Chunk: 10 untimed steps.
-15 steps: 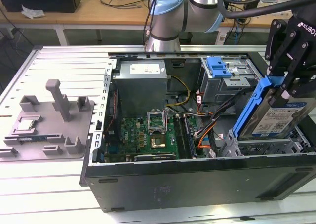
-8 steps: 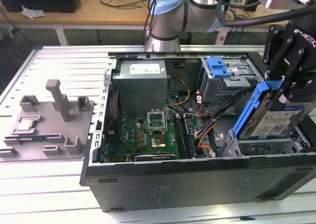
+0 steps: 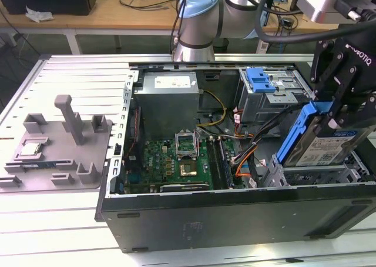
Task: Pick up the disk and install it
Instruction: 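Insert the disk into the insertion slot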
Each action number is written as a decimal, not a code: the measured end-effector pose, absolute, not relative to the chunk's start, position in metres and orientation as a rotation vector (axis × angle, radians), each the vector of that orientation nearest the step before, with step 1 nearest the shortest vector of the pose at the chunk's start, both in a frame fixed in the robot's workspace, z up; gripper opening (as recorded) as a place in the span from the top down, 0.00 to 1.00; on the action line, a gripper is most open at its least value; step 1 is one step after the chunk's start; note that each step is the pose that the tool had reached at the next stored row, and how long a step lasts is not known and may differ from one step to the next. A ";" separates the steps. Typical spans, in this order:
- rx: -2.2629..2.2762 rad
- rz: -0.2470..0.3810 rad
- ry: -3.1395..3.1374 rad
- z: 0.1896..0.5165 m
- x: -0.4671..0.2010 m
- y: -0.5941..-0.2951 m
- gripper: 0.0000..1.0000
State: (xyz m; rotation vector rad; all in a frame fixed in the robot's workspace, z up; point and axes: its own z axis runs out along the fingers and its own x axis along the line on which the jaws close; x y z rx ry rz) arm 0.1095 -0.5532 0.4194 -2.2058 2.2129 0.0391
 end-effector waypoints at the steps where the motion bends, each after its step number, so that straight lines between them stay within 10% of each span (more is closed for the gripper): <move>1: -2.206 0.039 2.213 0.419 0.110 -0.553 0.63; 10: -2.206 0.039 2.213 0.410 0.110 -0.553 0.63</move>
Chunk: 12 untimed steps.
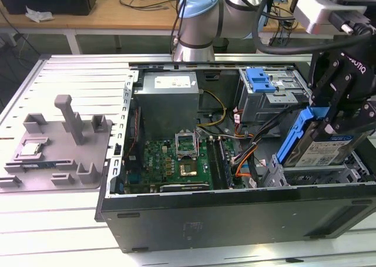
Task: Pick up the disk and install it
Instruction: 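Insert the disk into the insertion slot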
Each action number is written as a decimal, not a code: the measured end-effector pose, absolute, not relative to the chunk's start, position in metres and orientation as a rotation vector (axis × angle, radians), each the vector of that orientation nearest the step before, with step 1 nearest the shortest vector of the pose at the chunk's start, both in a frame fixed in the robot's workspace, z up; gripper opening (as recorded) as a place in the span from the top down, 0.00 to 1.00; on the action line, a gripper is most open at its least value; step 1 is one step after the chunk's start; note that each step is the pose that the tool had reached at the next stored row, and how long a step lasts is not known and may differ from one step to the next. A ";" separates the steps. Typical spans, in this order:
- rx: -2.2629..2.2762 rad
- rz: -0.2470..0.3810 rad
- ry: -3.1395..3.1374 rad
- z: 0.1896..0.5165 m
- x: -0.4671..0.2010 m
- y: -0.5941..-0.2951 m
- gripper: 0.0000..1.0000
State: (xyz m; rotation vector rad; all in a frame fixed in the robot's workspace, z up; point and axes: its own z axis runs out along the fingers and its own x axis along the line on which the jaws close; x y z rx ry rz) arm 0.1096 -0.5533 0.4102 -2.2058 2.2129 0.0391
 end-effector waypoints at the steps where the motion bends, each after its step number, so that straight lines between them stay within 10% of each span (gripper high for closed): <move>1: -2.206 0.039 2.213 0.409 0.110 -0.553 0.63; 12: -2.206 0.039 2.213 0.409 0.110 -0.553 0.56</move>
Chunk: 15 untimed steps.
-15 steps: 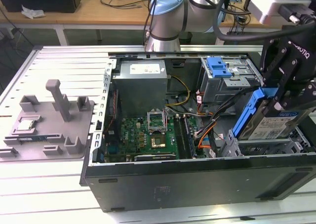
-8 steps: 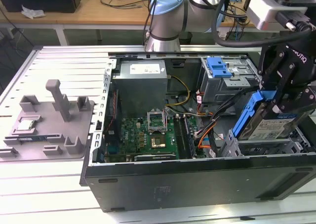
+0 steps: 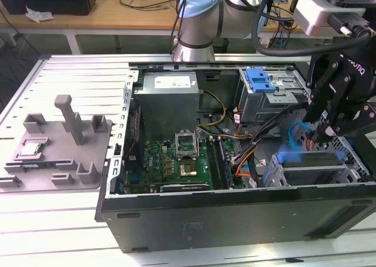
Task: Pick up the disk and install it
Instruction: 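Insert the disk into the insertion slot, then insert the first disk wire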
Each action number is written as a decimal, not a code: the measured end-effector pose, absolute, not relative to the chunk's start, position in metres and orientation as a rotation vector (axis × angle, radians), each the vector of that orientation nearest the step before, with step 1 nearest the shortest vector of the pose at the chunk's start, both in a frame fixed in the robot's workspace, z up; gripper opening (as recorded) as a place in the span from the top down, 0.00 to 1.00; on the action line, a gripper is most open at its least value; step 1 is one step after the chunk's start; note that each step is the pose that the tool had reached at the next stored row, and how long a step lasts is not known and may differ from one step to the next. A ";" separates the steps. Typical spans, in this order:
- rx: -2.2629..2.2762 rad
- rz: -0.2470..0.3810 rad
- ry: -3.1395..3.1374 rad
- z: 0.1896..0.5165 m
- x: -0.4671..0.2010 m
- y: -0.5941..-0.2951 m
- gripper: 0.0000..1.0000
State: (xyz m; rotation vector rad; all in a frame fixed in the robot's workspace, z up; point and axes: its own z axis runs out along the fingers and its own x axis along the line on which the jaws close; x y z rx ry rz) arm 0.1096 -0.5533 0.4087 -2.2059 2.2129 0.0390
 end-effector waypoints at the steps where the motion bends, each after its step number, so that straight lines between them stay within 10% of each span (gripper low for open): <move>1: -2.206 0.039 2.213 0.409 0.110 -0.553 0.56; 15: -2.206 0.039 2.213 0.408 0.110 -0.553 0.56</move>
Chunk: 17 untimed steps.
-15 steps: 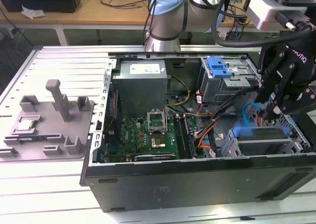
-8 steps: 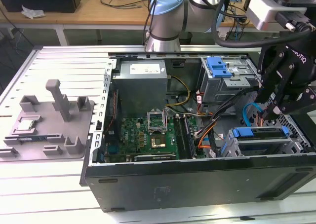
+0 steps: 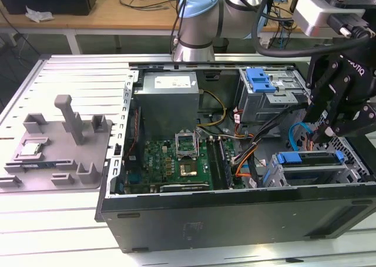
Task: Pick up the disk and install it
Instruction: 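Insert the first disk wire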
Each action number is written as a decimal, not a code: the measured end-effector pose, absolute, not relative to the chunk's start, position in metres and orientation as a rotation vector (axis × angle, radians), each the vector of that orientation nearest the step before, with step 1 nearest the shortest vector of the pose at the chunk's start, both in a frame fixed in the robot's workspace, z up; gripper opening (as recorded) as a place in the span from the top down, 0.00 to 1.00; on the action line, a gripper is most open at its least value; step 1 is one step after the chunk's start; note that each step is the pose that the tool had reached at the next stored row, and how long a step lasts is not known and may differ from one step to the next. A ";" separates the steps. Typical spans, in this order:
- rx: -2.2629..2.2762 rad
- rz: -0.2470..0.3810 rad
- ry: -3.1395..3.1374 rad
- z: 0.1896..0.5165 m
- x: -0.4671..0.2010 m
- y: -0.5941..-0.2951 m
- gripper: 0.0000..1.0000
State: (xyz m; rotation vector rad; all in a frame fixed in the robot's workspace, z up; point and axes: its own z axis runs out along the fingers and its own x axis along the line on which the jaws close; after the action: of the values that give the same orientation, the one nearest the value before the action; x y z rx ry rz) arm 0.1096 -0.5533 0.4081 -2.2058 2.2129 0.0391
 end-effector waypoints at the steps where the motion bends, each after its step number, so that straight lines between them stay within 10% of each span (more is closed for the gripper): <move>1: -2.206 0.039 2.213 0.408 0.110 -0.553 0.56; 8: -2.284 -0.138 2.292 0.408 0.111 -0.516 0.56; 17: -2.287 -0.185 2.337 0.407 0.130 -0.505 0.56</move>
State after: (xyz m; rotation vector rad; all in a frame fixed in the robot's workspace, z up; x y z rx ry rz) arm 0.1300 -0.5047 0.4073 -2.2875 2.3370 -0.1854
